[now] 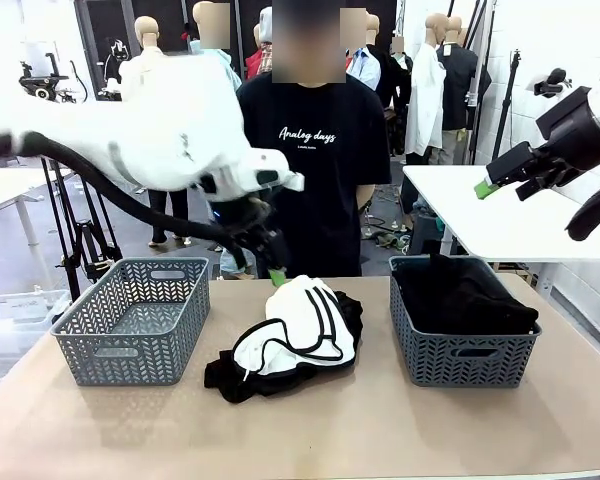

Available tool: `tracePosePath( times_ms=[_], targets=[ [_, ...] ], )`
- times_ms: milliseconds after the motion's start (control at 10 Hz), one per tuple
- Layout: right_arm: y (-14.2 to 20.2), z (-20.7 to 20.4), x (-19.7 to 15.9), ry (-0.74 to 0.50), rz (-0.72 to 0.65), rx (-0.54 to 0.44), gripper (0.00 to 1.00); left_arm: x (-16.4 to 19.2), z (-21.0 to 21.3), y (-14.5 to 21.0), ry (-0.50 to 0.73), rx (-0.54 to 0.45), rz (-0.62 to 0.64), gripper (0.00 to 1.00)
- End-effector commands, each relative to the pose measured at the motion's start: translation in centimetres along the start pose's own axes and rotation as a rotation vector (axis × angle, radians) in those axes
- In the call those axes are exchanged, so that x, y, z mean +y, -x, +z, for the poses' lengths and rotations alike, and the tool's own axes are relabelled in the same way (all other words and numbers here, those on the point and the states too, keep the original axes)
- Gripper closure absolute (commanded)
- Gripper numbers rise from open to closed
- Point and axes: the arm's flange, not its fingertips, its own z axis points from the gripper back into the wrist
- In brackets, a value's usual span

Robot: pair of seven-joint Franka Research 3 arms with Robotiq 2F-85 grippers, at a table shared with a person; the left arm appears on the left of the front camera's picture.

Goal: Sort the tops and bottoms.
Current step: Lift clothes from the center of the table with your left hand.

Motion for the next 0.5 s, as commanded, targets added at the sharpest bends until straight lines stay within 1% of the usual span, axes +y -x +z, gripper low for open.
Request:
tracePosePath(
  times_ms=[0, 100, 200, 400],
  targets=[
    [0.1, 0.0, 0.0, -0.002, -0.003, 0.005, 0.00, -0.4, -2.4, -2.7, -0.038, 0.026, 0.030, 0.00],
    [0.1, 0.0, 0.0, -0.002, -0.003, 0.005, 0.00, -0.7, -3.7, -3.5, -0.038, 0.014, 0.082, 0.00],
    [0.1, 0.0, 0.0, -0.002, -0.003, 0.005, 0.00, -0.8, -4.9, -4.4, -0.055, 0.006, 0.175, 0.00],
    [0.1, 0.0, 0.0, -0.002, -0.003, 0.005, 0.00, -1.5, -5.8, -5.1, -0.082, 0.032, 0.269, 0.00]
  ],
)
